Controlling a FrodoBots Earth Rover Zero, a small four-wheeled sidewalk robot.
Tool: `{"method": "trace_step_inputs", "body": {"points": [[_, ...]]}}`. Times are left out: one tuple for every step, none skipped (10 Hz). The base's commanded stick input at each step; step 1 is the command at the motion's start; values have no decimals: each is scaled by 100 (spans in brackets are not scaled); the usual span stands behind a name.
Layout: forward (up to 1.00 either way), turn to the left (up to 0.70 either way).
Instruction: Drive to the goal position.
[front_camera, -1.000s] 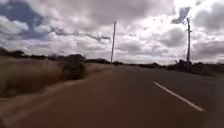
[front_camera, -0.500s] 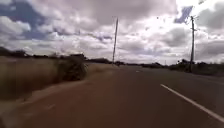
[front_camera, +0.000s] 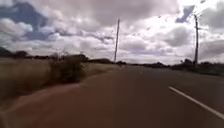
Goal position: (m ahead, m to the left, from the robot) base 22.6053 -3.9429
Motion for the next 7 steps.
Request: {"method": "trace_step_inputs", "body": {"points": [[85,0],[85,-7],[85,-15],[85,-34],[85,-34],[85,-34],[85,-33]]}}
